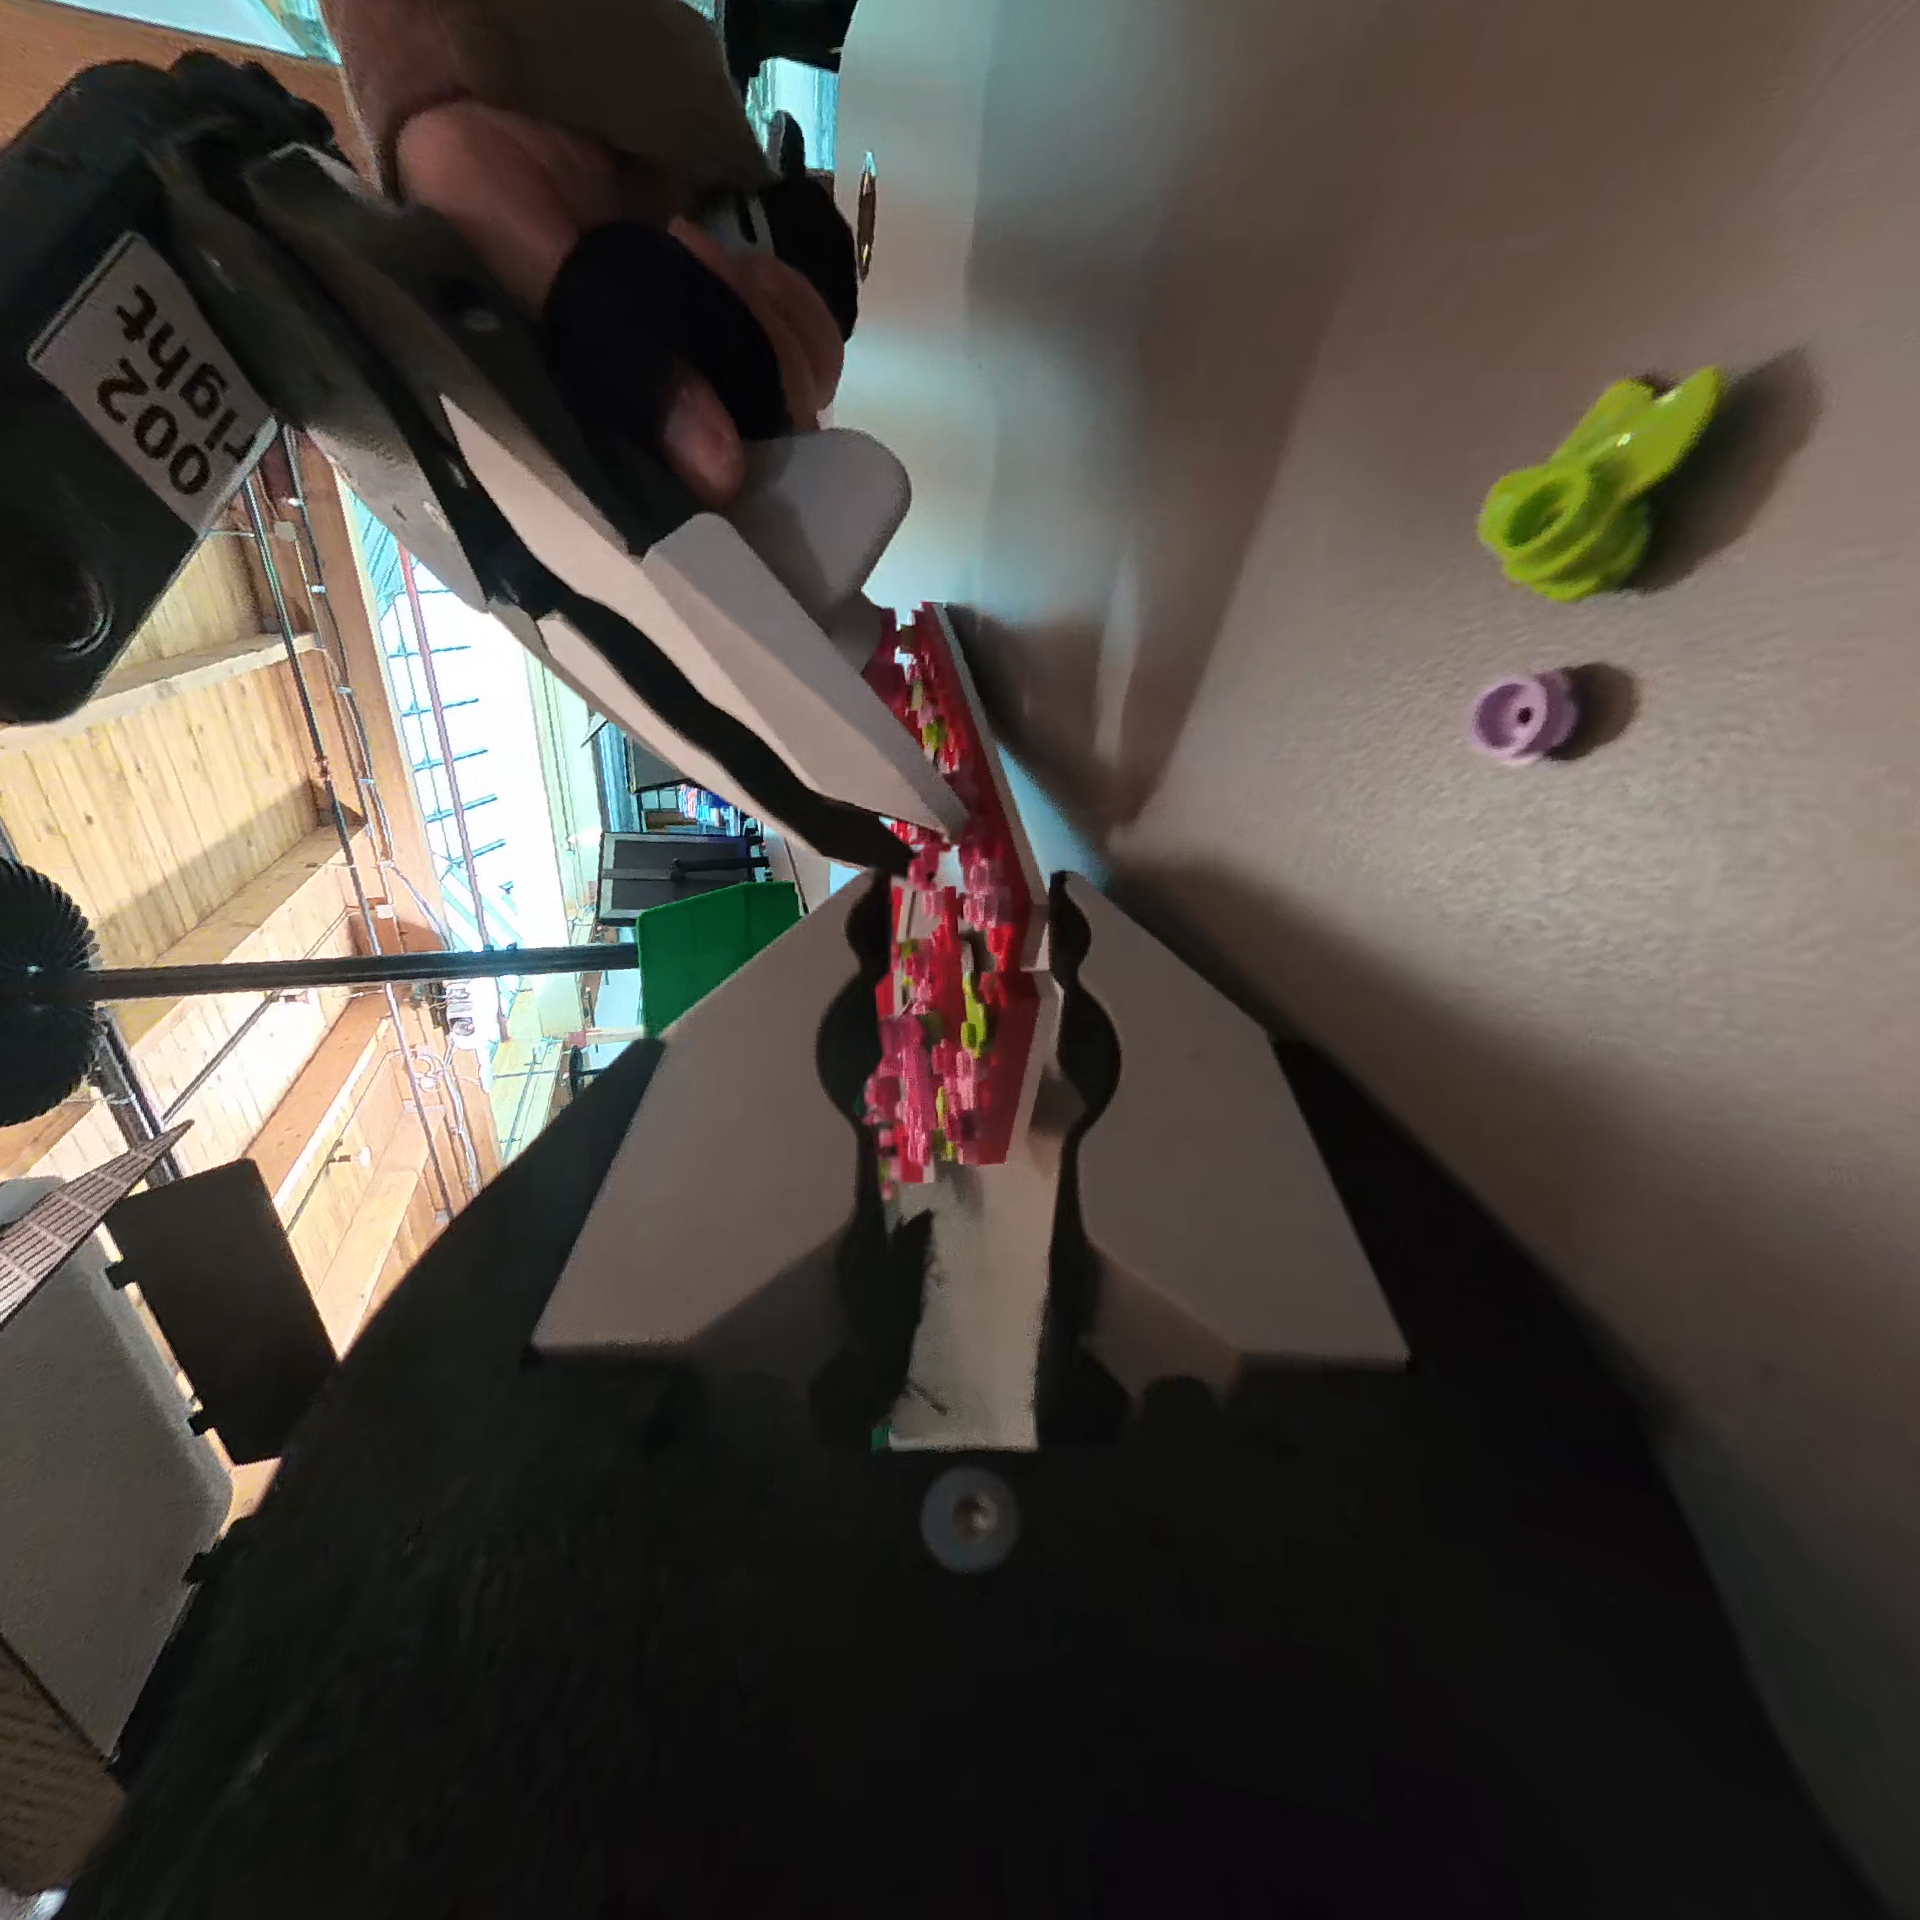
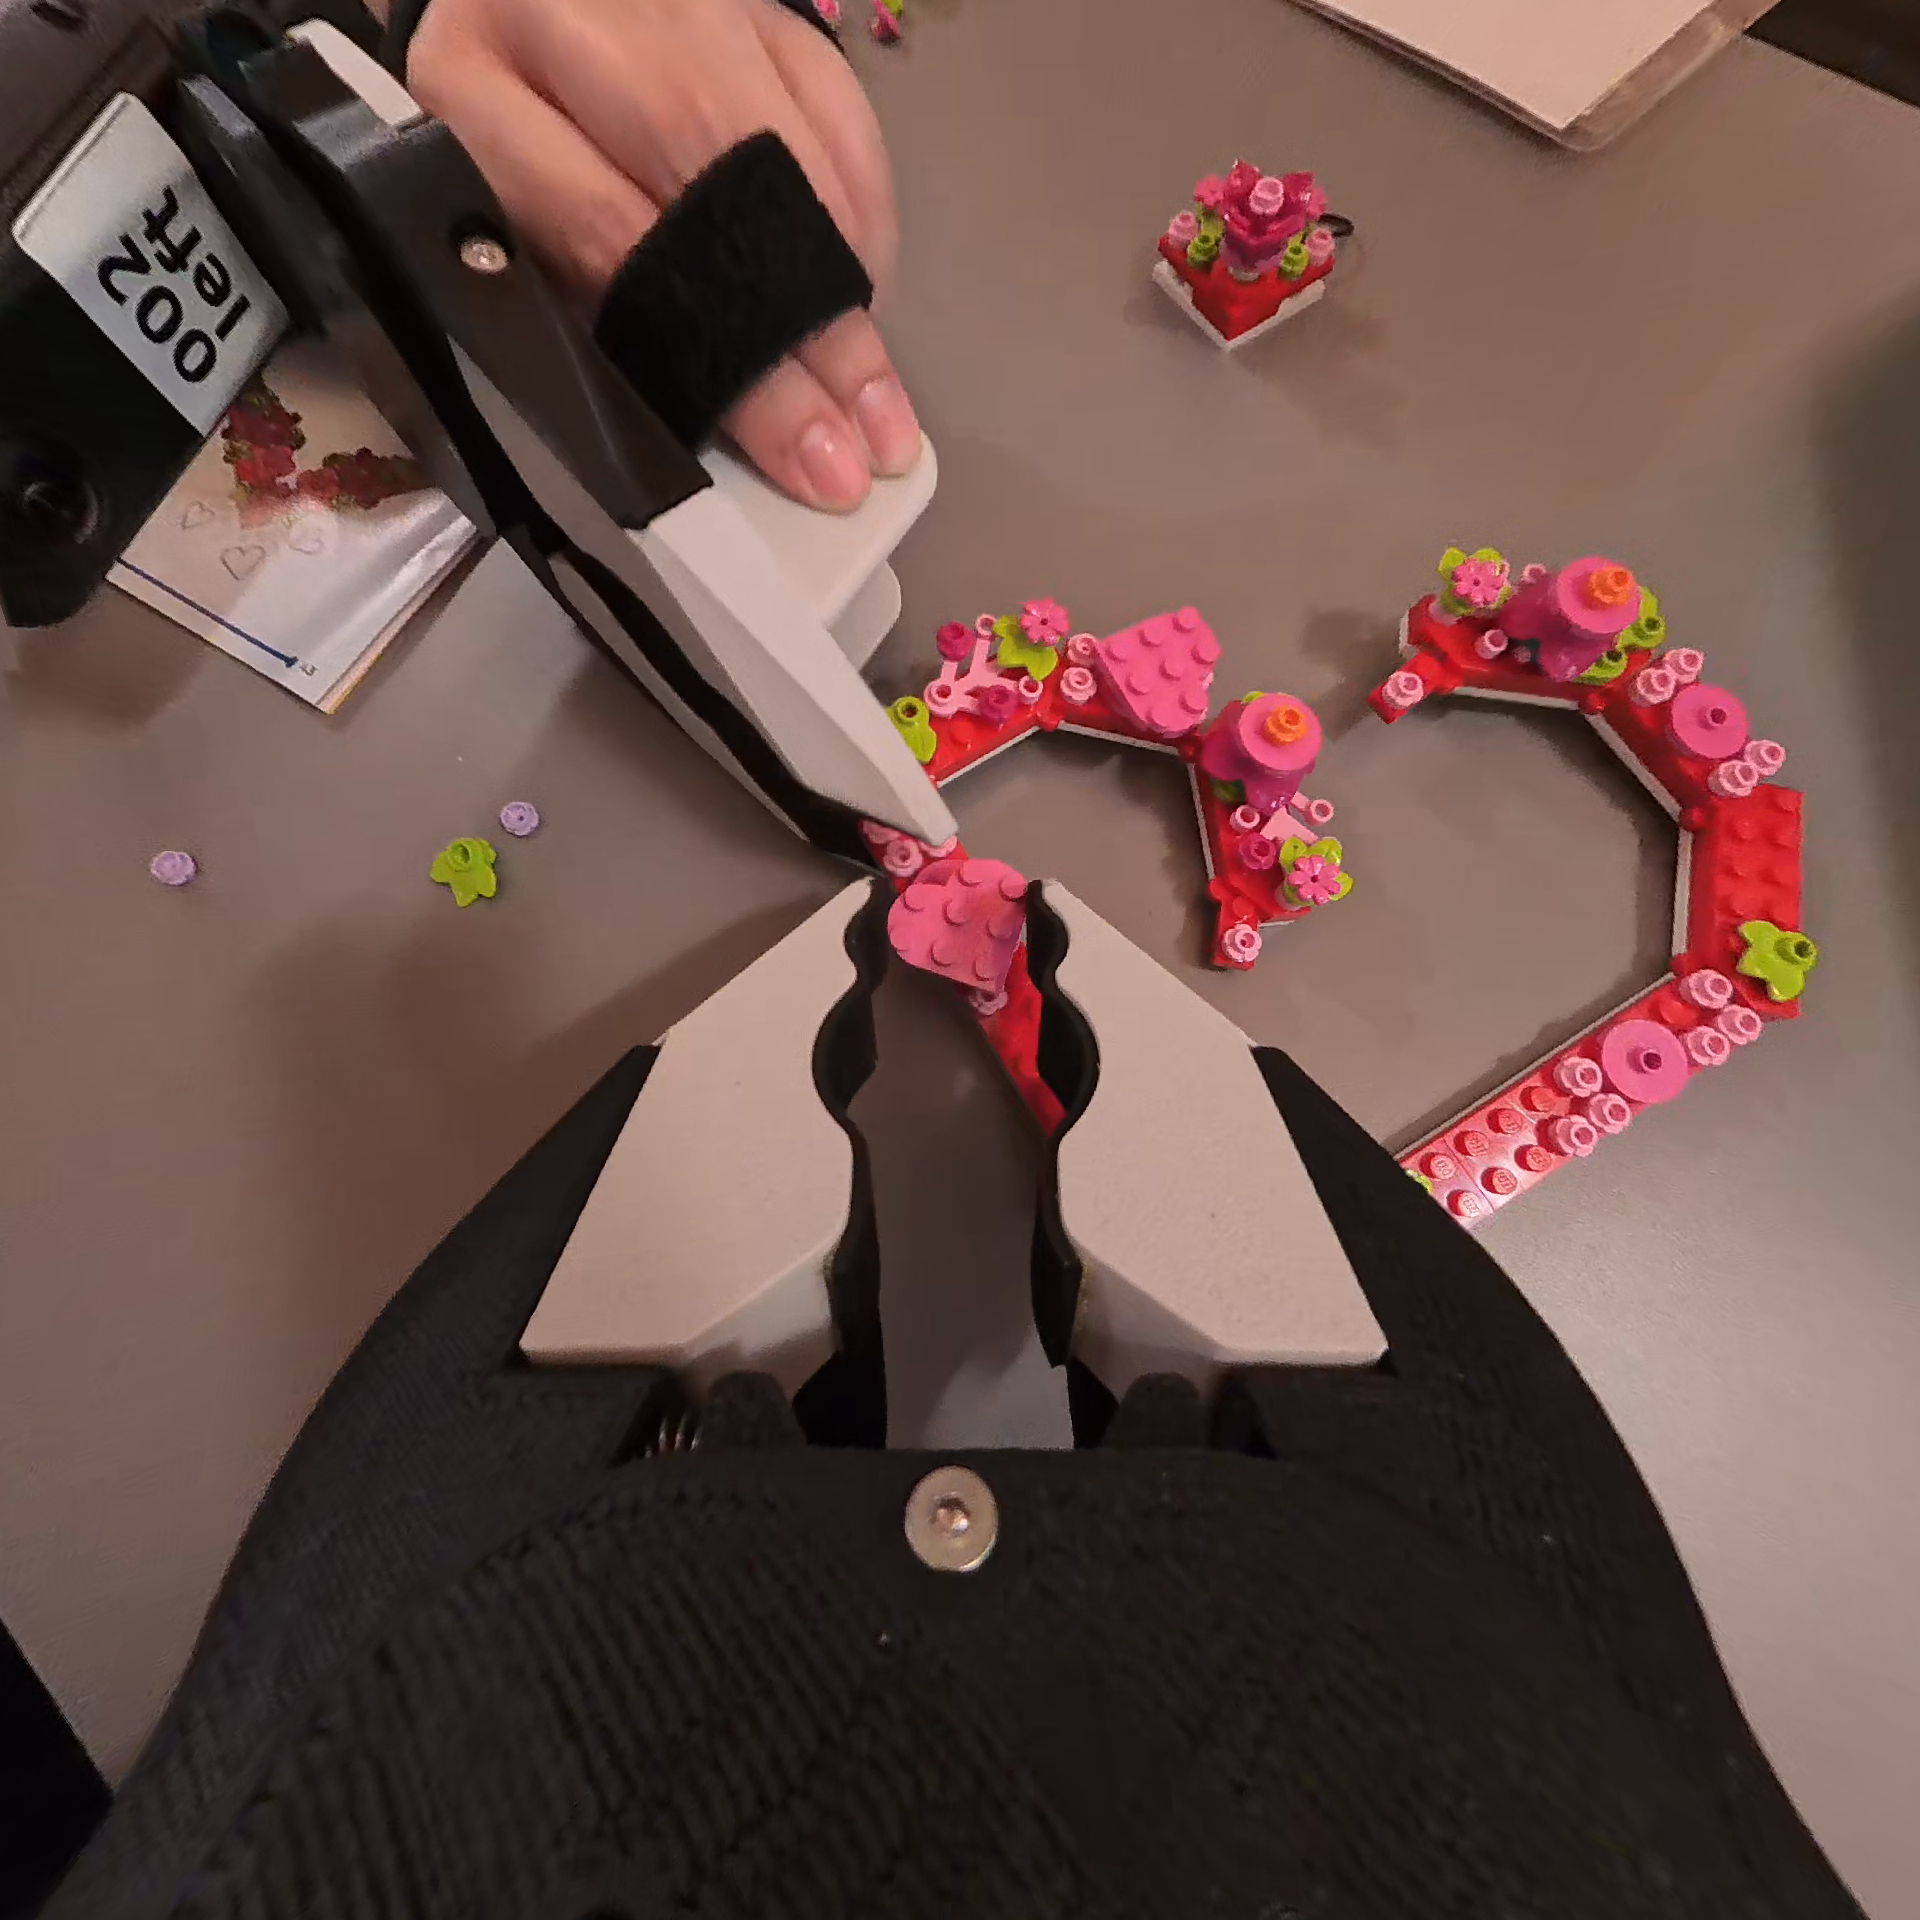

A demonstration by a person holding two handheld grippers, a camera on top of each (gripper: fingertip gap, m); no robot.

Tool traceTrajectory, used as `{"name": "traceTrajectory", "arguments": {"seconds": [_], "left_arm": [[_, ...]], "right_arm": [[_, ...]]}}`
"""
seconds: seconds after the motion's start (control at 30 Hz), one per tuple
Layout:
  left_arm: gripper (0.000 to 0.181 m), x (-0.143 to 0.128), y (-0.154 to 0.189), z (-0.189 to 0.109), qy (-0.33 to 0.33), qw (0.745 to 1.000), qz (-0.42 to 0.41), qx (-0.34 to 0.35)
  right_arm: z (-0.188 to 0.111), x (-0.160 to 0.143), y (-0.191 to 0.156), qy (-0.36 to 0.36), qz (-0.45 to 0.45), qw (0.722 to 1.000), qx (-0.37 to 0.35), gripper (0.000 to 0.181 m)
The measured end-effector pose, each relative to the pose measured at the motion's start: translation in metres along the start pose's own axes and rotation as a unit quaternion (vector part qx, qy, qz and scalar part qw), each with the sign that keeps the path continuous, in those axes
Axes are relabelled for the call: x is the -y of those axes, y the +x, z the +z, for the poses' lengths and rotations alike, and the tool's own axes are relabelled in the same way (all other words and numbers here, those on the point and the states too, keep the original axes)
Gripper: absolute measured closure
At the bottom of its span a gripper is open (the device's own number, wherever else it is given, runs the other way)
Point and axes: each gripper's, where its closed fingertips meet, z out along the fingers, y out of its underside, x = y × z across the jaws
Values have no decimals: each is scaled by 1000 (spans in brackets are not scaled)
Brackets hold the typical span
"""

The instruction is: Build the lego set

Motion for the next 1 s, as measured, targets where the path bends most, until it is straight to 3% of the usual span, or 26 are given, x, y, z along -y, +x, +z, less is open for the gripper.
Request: {"name": "traceTrajectory", "arguments": {"seconds": [0.3, 0.6, 1.0], "left_arm": [[170, -12, 4, 0, -35, 999, 25, -6], [172, -12, -1, 0, -41, 998, 52, 17], [172, -12, 1, 1, -39, 999, 32, 7]], "right_arm": [[1, 1, 2, 1, 0, 1000, -2, 156], [5, 12, 6, 19, -2, 1000, -3, 156], [11, 3, 2, 3, -58, 998, -19, 148]]}}
